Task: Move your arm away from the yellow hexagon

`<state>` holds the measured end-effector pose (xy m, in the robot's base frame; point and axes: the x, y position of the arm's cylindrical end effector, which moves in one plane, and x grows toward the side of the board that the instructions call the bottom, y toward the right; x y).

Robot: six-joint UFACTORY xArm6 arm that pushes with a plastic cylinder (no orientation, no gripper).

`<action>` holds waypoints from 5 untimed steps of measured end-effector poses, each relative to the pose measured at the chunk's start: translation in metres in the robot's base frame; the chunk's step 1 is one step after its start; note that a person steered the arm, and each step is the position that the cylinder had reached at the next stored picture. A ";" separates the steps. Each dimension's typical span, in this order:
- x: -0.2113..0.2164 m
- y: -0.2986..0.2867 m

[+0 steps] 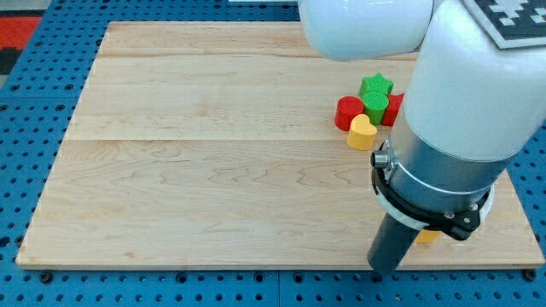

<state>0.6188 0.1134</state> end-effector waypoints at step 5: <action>-0.001 -0.047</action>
